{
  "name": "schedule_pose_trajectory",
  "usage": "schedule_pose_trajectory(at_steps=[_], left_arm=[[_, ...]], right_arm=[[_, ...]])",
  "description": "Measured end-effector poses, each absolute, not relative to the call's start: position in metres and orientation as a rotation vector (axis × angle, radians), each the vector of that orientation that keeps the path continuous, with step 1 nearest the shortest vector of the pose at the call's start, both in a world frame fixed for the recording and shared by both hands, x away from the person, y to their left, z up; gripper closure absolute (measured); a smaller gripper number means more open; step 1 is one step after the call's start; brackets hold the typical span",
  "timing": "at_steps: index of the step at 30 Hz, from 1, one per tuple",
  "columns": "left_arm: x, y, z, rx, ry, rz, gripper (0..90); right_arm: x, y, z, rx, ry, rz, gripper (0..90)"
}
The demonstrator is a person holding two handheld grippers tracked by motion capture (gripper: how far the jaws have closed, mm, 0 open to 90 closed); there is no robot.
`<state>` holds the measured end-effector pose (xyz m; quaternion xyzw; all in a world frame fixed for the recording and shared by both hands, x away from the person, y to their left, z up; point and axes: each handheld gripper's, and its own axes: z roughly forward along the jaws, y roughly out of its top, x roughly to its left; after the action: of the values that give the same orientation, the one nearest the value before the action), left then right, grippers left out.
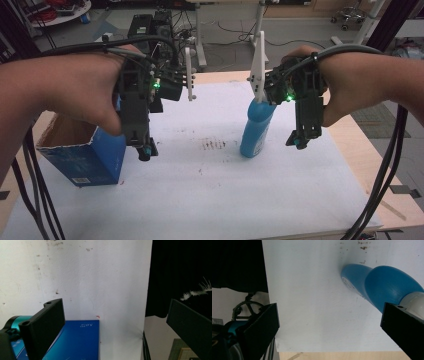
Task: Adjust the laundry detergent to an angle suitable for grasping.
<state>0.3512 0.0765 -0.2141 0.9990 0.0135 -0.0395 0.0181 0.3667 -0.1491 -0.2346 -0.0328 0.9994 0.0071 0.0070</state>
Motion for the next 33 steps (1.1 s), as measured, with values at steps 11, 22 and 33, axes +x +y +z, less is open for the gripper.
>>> schedule_pose_trajectory(at_steps=[11,22,33], left_arm=[[0.352,0.077,-0.216,3.101,0.057,-0.121,1.7],[0.349,0.071,-0.217,3.07,0.124,-0.11,1.7],[0.344,0.054,-0.216,2.973,0.241,-0.049,1.7]], right_arm=[[0.367,-0.149,-0.236,-0.106,3.129,0.014,1.3],[0.357,-0.169,-0.237,-0.06,3.122,0.033,1.3],[0.343,-0.188,-0.244,-0.037,3.127,0.045,1.3]])
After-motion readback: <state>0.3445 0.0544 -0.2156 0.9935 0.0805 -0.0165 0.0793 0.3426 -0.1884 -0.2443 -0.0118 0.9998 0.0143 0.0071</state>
